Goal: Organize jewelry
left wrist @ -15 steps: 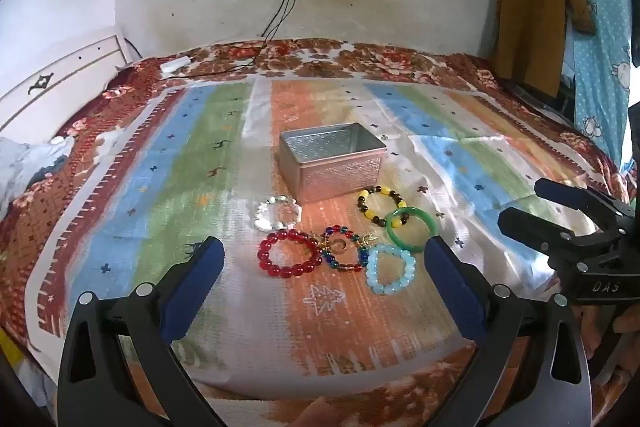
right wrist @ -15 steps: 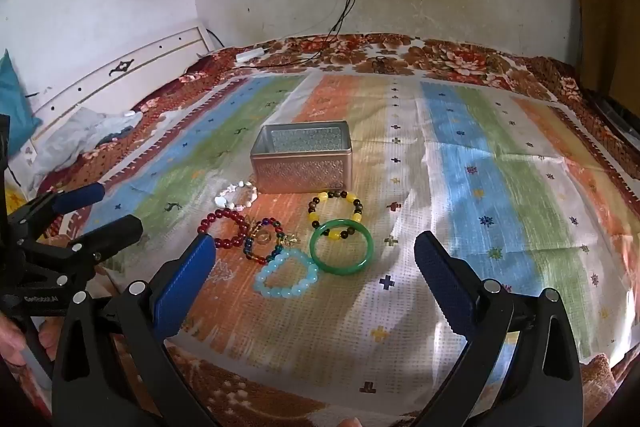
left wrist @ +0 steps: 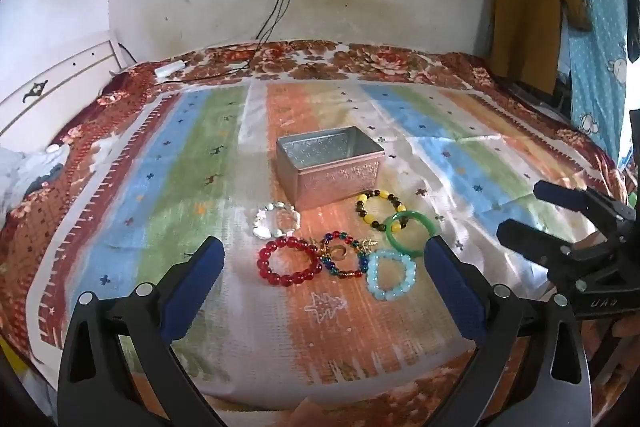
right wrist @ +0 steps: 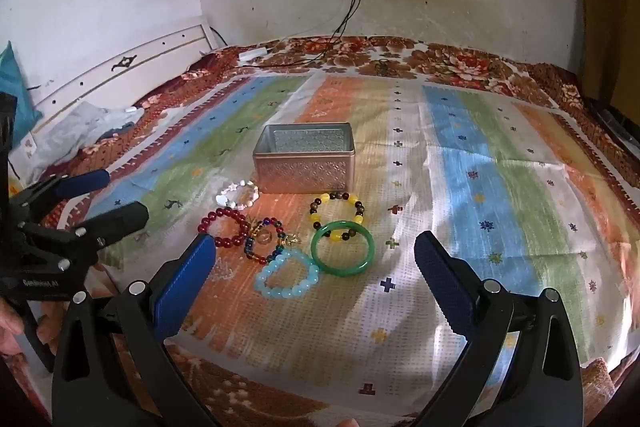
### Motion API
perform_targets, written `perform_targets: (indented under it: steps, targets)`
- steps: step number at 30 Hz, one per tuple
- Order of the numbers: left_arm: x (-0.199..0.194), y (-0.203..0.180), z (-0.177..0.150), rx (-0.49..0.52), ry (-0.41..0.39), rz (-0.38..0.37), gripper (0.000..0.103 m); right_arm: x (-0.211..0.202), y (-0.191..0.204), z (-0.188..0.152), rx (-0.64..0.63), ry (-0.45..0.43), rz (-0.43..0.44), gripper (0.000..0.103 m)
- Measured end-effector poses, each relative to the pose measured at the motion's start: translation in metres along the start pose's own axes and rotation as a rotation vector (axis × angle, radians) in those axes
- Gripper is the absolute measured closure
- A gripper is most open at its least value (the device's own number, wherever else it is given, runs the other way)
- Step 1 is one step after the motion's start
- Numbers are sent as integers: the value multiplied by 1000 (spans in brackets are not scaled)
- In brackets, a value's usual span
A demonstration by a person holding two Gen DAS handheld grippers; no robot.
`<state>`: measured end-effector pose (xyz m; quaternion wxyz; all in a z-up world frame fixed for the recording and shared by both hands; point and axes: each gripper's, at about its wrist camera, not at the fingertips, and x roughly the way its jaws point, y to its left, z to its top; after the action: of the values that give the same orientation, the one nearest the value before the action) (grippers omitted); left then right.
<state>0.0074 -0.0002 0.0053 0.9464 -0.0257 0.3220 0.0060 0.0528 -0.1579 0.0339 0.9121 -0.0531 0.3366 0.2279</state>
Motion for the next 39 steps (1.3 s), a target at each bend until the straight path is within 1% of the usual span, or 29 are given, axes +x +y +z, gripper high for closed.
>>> perform_targets:
  steps: [7, 10, 27, 39]
  targets:
    - [-1, 7, -2, -28, -6, 4, 6, 0, -4, 0, 8, 0, 4, 2]
    - [0, 5, -3, -17, -4, 12, 6, 1, -3, 0, 6, 1, 6, 2]
    - [9, 9, -7, -34, 52, 33, 6, 1, -1, -1, 7, 4, 9, 2]
    - [12, 9, -8, -30, 63, 39, 6, 2, -3, -2, 6, 15, 12, 2]
